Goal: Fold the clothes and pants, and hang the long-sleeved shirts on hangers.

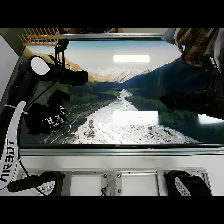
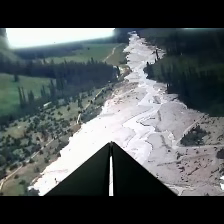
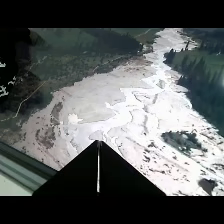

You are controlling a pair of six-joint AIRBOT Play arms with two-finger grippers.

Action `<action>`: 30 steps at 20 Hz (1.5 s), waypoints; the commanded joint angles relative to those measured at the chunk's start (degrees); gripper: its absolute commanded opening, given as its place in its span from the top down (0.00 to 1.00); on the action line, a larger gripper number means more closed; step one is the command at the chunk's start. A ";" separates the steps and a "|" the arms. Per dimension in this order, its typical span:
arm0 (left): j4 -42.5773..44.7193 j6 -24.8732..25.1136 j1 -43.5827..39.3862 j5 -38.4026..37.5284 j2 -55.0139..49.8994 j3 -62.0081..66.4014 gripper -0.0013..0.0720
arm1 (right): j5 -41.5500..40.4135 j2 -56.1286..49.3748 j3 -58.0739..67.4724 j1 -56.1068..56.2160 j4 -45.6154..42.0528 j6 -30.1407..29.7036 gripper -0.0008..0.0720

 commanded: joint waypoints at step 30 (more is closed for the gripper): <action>47.52 -2.21 2.36 0.07 -3.65 -27.19 0.04 | 0.02 0.04 -0.02 0.04 0.02 0.02 0.96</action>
